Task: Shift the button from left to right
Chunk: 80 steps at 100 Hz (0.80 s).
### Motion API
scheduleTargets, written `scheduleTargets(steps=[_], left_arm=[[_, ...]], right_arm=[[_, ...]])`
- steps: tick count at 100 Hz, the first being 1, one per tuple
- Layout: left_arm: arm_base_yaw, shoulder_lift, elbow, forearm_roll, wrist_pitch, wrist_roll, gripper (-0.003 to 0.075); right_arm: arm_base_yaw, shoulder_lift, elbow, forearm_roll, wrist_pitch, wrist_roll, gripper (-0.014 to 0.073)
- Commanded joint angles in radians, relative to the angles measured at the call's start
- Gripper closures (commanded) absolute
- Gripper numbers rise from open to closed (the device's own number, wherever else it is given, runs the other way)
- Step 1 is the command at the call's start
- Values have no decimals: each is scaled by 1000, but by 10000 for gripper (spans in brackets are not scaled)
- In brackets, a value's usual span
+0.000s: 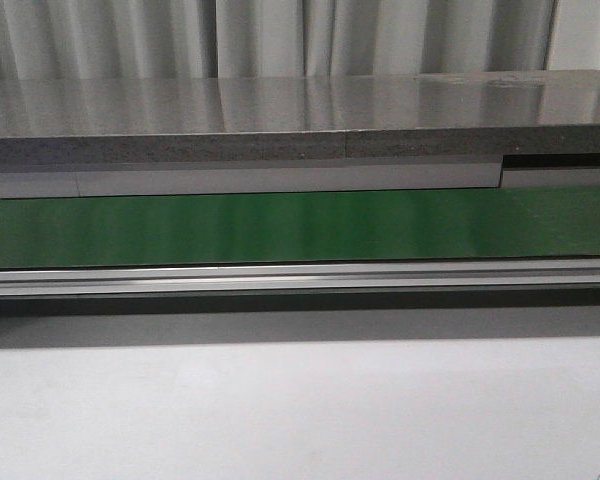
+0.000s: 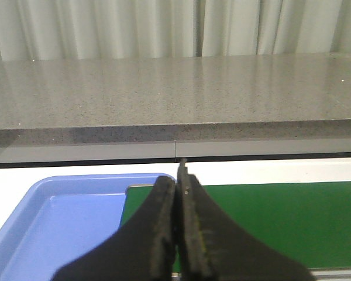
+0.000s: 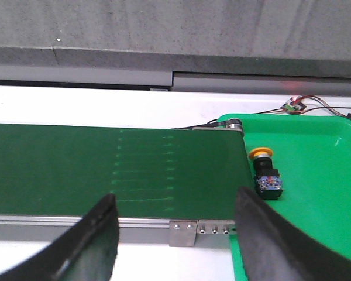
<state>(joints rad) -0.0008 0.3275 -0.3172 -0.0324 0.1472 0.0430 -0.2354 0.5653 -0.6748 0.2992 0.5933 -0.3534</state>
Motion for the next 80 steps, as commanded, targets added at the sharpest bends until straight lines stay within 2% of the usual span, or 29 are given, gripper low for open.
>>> scheduleTargets(steps=[1, 25, 31, 41, 63, 80], left_arm=[[-6, 6, -29, -10, -79, -3, 740], [-6, 6, -29, -10, -79, -3, 740], [-6, 6, -29, -10, -79, -3, 740], [-6, 6, -29, -10, -79, -3, 740], [-6, 6, -29, -10, -79, -3, 740], [-6, 6, -29, -10, -79, -3, 740]], right_arm=[[3, -80, 11, 34, -40, -12, 148], [3, -200, 67, 38, 38, -13, 151], [3, -202, 67, 38, 60, -13, 174], [3, -202, 67, 38, 77, -13, 279], [3, -202, 67, 39, 74, -13, 666], [3, -202, 67, 54, 65, -13, 662]])
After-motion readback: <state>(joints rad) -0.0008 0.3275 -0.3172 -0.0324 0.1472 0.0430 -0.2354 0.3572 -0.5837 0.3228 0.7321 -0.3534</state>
